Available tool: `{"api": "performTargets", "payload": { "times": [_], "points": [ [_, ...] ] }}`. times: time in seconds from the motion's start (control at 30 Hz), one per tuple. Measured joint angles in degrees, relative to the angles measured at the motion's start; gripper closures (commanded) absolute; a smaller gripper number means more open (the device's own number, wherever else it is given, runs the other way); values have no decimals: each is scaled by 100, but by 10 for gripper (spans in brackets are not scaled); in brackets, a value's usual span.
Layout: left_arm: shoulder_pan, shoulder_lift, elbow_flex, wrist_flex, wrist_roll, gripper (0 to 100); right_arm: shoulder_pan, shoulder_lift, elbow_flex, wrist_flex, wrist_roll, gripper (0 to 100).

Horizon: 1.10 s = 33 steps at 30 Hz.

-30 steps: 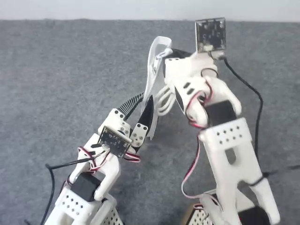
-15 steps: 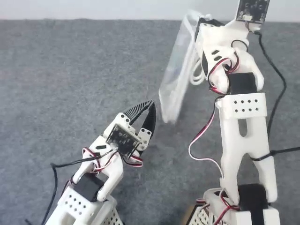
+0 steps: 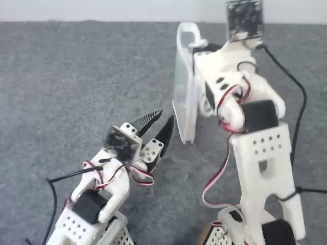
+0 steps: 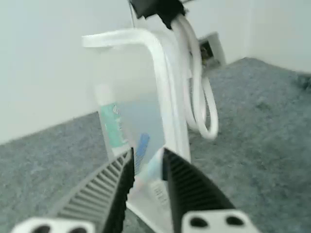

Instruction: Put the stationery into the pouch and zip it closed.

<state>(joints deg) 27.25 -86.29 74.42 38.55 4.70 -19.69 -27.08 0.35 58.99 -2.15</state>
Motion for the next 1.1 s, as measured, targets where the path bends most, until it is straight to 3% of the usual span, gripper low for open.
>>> {"api": "performTargets", "payload": {
  "times": [0.2,0.77,0.97,1.1],
  "points": [
    [0,-9,-826,809,598,791,-422,-448,9,571,378,994],
    [9,-9,-985,668,967,793,-1407,-985,0,1635,492,994],
    [-747,-62,-985,659,958,795,-1424,-1011,-62,1811,492,994],
    [-1336,-62,-1169,897,316,795,-1424,-1011,-299,2075,492,994]
  ]
}}
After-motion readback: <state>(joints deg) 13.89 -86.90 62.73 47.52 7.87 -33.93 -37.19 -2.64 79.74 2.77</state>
